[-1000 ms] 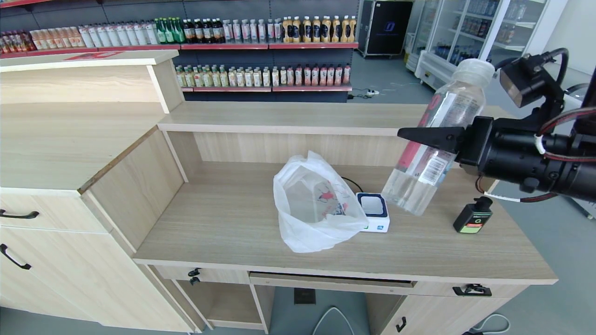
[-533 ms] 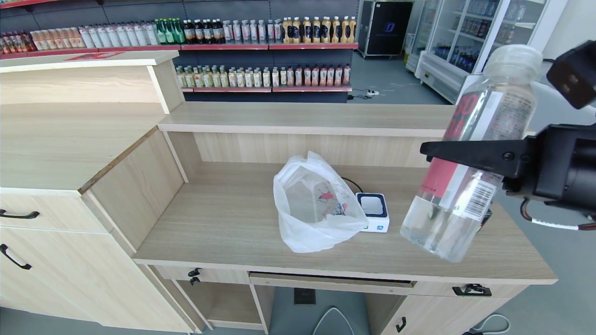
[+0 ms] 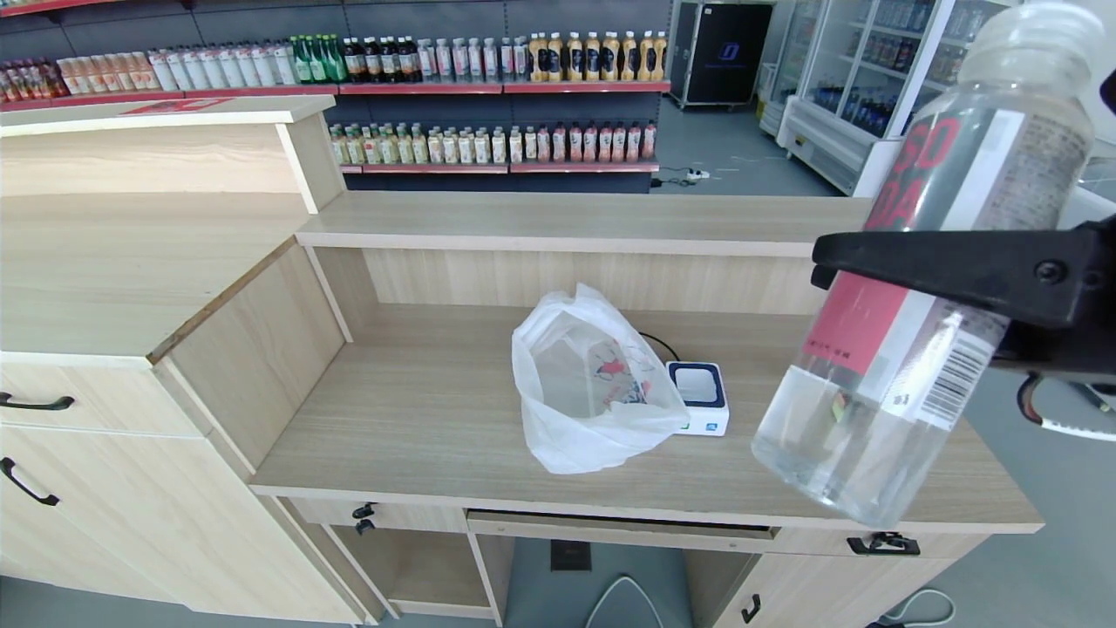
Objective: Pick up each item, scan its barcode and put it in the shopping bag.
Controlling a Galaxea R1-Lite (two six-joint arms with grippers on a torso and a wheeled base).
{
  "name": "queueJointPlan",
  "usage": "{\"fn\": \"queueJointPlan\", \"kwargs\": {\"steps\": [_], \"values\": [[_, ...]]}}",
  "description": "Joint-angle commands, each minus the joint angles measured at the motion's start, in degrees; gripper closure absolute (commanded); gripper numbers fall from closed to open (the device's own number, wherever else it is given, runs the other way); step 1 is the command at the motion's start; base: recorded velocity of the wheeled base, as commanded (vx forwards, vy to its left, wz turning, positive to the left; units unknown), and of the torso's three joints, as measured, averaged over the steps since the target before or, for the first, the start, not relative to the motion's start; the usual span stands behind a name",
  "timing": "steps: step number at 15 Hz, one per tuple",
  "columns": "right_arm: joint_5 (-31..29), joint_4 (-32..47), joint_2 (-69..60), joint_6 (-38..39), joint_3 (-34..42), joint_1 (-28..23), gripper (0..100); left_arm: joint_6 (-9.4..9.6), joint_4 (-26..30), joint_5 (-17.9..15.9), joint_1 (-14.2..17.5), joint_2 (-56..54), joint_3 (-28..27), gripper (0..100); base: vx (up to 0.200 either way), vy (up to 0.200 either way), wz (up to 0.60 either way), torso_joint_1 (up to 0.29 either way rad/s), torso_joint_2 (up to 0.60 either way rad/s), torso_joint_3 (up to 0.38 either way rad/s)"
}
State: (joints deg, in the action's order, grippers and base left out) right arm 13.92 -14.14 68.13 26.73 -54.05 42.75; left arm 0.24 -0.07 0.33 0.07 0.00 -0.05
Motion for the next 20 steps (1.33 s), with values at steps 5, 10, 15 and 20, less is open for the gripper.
{"fn": "queueJointPlan", "kwargs": {"steps": [5, 10, 15, 20], "values": [[2.95, 0.25, 0.77, 1.04, -2.46, 2.86, 100, 0.02, -0.01, 0.02, 0.01, 0.00, 0.05, 0, 0.000, 0.000, 0.00, 0.000, 0.00, 0.000], [5.24, 3.15, -2.39, 1.22, 0.79, 3.04, 100, -0.07, -0.01, 0.02, 0.01, 0.00, 0.05, 0, 0.000, 0.000, 0.00, 0.000, 0.00, 0.000], [5.85, 2.45, -1.42, 1.48, 0.79, 3.13, 100, 0.02, -0.01, 0.02, 0.01, 0.00, 0.05, 0, 0.000, 0.000, 0.00, 0.000, 0.00, 0.000], [6.47, 1.92, -1.60, 1.39, 1.67, 3.21, 100, 0.02, -0.01, 0.02, 0.01, 0.00, 0.05, 0, 0.000, 0.000, 0.00, 0.000, 0.00, 0.000]]}}
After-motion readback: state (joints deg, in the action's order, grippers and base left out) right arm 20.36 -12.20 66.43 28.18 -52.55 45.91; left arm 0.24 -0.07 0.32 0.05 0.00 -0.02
